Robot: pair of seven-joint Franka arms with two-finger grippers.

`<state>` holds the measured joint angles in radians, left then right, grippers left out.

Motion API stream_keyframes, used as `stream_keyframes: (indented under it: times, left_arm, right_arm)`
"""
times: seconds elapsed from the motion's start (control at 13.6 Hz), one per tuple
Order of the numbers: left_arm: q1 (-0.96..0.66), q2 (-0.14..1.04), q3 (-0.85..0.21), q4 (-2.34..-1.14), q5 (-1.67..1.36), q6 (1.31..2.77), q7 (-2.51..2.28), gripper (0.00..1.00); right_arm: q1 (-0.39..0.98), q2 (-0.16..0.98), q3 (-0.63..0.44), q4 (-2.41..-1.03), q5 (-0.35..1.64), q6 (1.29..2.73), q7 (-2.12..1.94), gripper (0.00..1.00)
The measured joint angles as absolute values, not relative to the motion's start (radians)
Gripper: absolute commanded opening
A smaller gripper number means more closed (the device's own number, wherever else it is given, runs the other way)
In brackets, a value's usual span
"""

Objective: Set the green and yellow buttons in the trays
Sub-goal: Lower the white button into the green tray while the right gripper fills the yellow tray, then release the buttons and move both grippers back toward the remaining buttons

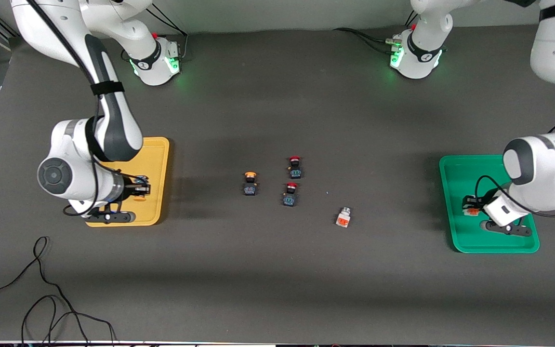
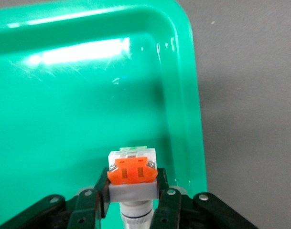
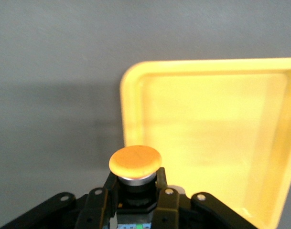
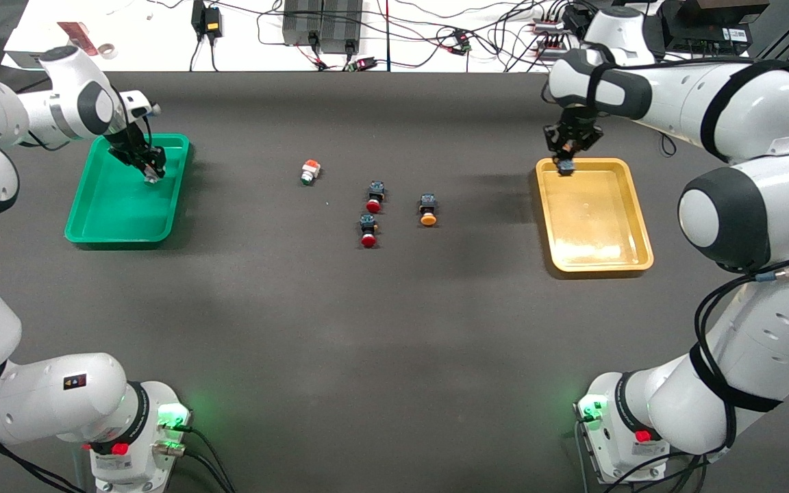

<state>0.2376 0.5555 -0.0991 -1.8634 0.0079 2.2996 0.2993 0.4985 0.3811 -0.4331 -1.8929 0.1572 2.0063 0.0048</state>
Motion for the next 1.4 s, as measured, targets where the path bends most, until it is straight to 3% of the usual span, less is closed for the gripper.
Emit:
stream_keyframes:
  times: [0.07, 0.15, 0.59, 0.74, 0.88, 0.96, 1.18, 1.4]
  left_arm:
    - [0.238, 0.558, -0.101, -1.861, 0.008, 2.300, 0.299, 0.51]
    - [0.238, 0.557, -0.103, -1.860, 0.008, 2.300, 0.299, 1.00]
    - [0.245, 0.529, -0.103, -1.836, 0.008, 2.287, 0.299, 0.99]
    - [0.256, 0.466, -0.103, -1.805, 0.008, 2.208, 0.299, 0.99]
    - [0.258, 0.378, -0.105, -1.738, 0.008, 2.048, 0.299, 0.99]
    - [0.258, 0.342, -0.111, -1.702, 0.008, 1.988, 0.299, 0.99]
    - [0.221, 0.310, -0.127, -1.672, 0.008, 1.952, 0.281, 1.00]
    - [0.091, 0.332, -0.136, -1.672, 0.007, 1.952, 0.113, 1.00]
  right_arm:
    - [0.498, 0.381, -0.452, -1.920, 0.158, 2.022, -0.038, 0.00]
    - [0.498, 0.382, -0.468, -1.951, 0.163, 2.052, -0.073, 0.00]
    - [0.510, 0.406, -0.484, -2.141, 0.261, 2.295, -0.181, 0.00]
    - [0.512, 0.418, -0.483, -2.164, 0.261, 2.336, -0.182, 0.00]
    - [0.512, 0.428, -0.483, -2.173, 0.262, 2.353, -0.182, 0.53]
    - [0.512, 0.431, -0.482, -2.174, 0.262, 2.354, -0.182, 0.75]
    - [0.513, 0.430, -0.481, -2.172, 0.264, 2.354, -0.182, 0.87]
    - [0.514, 0.423, -0.481, -2.170, 0.283, 2.350, -0.182, 0.91]
